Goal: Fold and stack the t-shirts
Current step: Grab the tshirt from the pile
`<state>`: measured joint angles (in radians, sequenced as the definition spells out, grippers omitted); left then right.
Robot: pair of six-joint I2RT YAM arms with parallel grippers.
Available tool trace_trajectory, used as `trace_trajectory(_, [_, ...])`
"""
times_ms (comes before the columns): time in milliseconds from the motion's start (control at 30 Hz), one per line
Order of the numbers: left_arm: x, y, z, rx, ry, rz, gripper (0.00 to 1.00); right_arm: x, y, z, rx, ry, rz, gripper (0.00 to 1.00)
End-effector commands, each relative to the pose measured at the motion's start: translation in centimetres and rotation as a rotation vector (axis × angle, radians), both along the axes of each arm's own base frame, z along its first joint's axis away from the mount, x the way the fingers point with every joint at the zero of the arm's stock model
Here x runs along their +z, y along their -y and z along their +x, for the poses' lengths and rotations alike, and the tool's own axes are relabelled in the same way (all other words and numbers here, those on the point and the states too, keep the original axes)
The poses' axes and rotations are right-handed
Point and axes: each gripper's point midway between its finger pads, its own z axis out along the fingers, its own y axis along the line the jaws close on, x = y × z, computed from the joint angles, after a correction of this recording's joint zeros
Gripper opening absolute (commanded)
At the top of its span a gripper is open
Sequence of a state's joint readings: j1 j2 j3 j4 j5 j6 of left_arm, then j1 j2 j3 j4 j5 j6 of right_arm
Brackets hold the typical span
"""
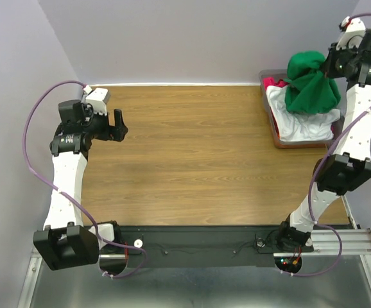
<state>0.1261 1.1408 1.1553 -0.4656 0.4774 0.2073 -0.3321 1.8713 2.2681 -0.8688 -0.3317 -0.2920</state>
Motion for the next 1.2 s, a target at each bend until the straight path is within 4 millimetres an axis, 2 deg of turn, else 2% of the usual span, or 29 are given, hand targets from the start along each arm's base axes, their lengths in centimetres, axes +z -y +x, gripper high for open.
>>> trace_trajectory(0, [2.5,0.5,0.6,-0.041,0.045,-0.020,0.99,8.0,-5.8,-1.8,0.225,0.197,0.119,0.01])
trace_trajectory(100, [3.2,0.4,0.6,-0.055,0.032,-0.048,0.99,10.1,-9.4,-3.1,0.414,0.240,0.207,0.01])
trace_trajectory(133, [3.5,0.2,0.6,-0.069,0.034,-0.067,0.99,11.2,-11.2,-4.0,0.502,0.258,0.245,0.01])
trace_trajectory(200, [4.3,-0.1,0.6,-0.075,0.045,-0.079,0.99,13.5,-12.9,-4.9,0.581,0.324,0.245,0.00])
trace_trajectory(233, [4.6,-0.2,0.5,-0.075,0.047,-0.085,0.99,14.5,-14.4,-5.7,0.630,0.337,0.286,0.01])
trace_trajectory(300, [5.4,-0.6,0.7,-0.073,0.053,-0.088,0.98,17.6,-16.1,-6.7,0.685,0.420,0.306,0.01])
trace_trajectory(400, [6.0,-0.6,0.9,-0.079,0.049,-0.098,0.98,21.0,-17.9,-8.0,0.759,0.530,0.292,0.01])
trace_trajectory(500, [7.7,-0.4,1.2,-0.088,0.084,-0.108,0.98,23.2,-20.6,-9.4,0.829,0.587,0.323,0.01])
trace_trajectory(533, [8.0,-0.4,1.2,-0.090,0.092,-0.111,0.98,23.8,-22.2,-9.9,0.861,0.597,0.344,0.00])
trace_trajectory(567, [8.3,-0.3,1.2,-0.090,0.098,-0.116,0.98,23.9,-23.1,-10.0,0.875,0.600,0.357,0.01])
trace_trajectory(600, [8.7,-0.3,1.3,-0.092,0.110,-0.118,0.98,24.0,-25.1,-10.4,0.918,0.594,0.383,0.01])
trace_trajectory(667, [9.1,-0.1,1.3,-0.094,0.120,-0.124,0.98,23.7,-27.0,-10.1,0.934,0.582,0.419,0.01])
trace_trajectory(700, [9.4,-0.2,1.4,-0.092,0.131,-0.126,0.98,22.9,-29.9,-10.4,0.986,0.551,0.456,0.00])
trace_trajectory(733, [9.6,-0.1,1.4,-0.095,0.135,-0.128,0.98,22.5,-29.8,-9.8,0.969,0.547,0.459,0.00])
trace_trajectory(767, [9.8,0.0,1.3,-0.100,0.141,-0.130,0.98,22.2,-32.4,-10.2,0.998,0.536,0.484,0.00])
trace_trajectory(800, [10.0,0.1,1.4,-0.103,0.147,-0.130,0.98,21.9,-33.8,-10.3,1.011,0.532,0.492,0.00])
trace_trajectory(833, [10.4,0.2,1.2,-0.108,0.158,-0.128,0.98,21.4,-36.5,-10.8,1.032,0.528,0.501,0.01])
trace_trajectory(867, [10.7,0.2,1.1,-0.108,0.167,-0.127,0.98,21.0,-37.9,-10.7,1.043,0.521,0.507,0.01])
trace_trajectory(900, [10.8,0.1,1.2,-0.107,0.177,-0.125,0.98,20.7,-40.4,-11.7,1.085,0.516,0.514,0.01])
trace_trajectory(967, [11.3,0.2,0.9,-0.108,0.198,-0.120,0.98,20.8,-42.3,-12.1,1.101,0.530,0.514,0.01])
trace_trajectory(1033, [11.6,0.2,0.7,-0.108,0.214,-0.119,0.98,20.1,-44.4,-12.5,1.118,0.526,0.509,0.00])
trace_trajectory(1167, [11.5,0.2,0.2,-0.124,0.228,-0.108,0.98,15.4,-46.3,-12.2,1.148,0.385,0.530,0.01])
